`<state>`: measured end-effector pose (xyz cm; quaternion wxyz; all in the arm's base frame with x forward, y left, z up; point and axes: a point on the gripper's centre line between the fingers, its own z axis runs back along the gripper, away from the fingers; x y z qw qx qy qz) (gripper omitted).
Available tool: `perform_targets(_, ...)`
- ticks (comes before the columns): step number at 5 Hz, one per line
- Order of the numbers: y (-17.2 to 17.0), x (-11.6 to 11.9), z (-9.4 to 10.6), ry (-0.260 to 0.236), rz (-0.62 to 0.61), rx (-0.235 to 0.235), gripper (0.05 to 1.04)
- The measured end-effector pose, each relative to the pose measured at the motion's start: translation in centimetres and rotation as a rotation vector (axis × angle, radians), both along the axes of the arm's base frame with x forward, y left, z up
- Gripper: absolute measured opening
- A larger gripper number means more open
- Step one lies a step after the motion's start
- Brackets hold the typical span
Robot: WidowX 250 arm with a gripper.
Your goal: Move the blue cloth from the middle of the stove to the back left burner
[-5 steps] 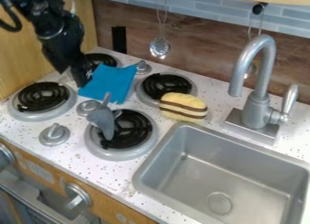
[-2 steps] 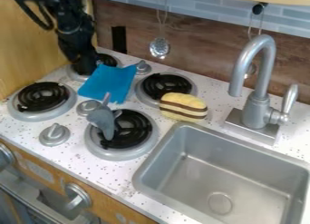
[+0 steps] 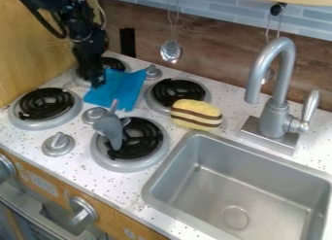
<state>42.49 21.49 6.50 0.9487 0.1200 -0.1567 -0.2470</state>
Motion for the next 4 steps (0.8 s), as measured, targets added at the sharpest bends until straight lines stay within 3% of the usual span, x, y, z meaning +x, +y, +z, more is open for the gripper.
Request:
perform_targets(1,1.2,0.1,-0.8,0.074,-0.161,-0.007,1.010)
perform_targets(2,2.0,0.6,-0.7,0.082,-0.272,-0.031,1.010)
perform_targets(3,2.6,0.7,-0.8,0.079,-0.281,-0.016,1.010)
perform_targets(4,3.6,1.2,-0.6,0.045,-0.275,0.041,1.010)
